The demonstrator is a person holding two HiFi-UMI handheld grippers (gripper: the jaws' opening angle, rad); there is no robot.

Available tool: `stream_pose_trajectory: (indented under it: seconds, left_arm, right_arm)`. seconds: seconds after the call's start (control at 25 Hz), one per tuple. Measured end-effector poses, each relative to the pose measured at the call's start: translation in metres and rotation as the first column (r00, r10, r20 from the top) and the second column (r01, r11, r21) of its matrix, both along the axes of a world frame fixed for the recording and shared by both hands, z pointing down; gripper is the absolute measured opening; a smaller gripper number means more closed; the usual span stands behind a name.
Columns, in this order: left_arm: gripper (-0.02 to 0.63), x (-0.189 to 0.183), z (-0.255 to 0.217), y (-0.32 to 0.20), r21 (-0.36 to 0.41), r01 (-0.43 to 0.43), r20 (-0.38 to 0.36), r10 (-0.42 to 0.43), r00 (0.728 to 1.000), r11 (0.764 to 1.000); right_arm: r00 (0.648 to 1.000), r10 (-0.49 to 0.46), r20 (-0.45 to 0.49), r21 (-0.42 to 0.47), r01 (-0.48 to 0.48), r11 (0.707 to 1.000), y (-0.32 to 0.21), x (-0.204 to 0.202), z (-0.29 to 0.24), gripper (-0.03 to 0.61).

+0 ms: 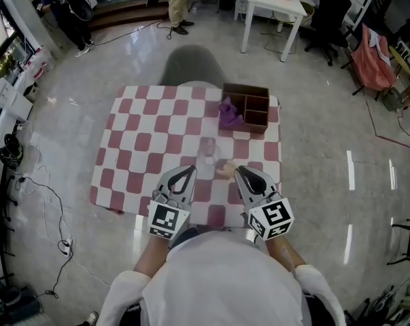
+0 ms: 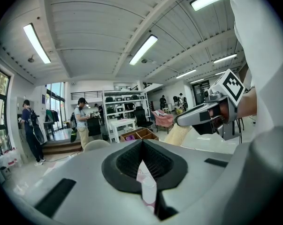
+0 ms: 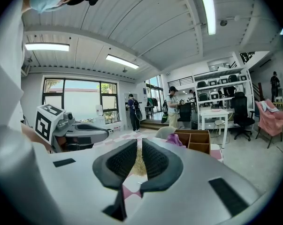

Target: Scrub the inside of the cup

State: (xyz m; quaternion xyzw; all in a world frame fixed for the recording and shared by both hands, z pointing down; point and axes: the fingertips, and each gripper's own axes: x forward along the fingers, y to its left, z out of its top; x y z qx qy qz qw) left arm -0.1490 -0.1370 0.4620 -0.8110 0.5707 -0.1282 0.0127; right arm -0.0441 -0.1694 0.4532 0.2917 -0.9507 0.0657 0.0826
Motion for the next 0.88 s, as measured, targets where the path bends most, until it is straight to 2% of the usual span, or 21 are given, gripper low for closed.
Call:
stream_pose_trajectory:
  seconds: [0.52, 0.88]
  left_arm:
    - [0.032, 0.0023, -0.0055, 0.0012, 0.008, -0.026, 0.019, 0.026, 0.999, 1.000]
    - [0.032, 0.0032, -0.0070, 0.0044, 0.003, -0.021, 0.005, 0.021, 1.000, 1.000]
  right_arm:
    - [1.000, 0.018, 0.010, 0.000, -0.018, 1.000, -0.0016, 0.0014, -0.0041, 0.055]
    - [0.999, 0.027, 0.021, -0.006, -0.026, 1.000, 0.0029, 0.0021, -0.0036, 0.055]
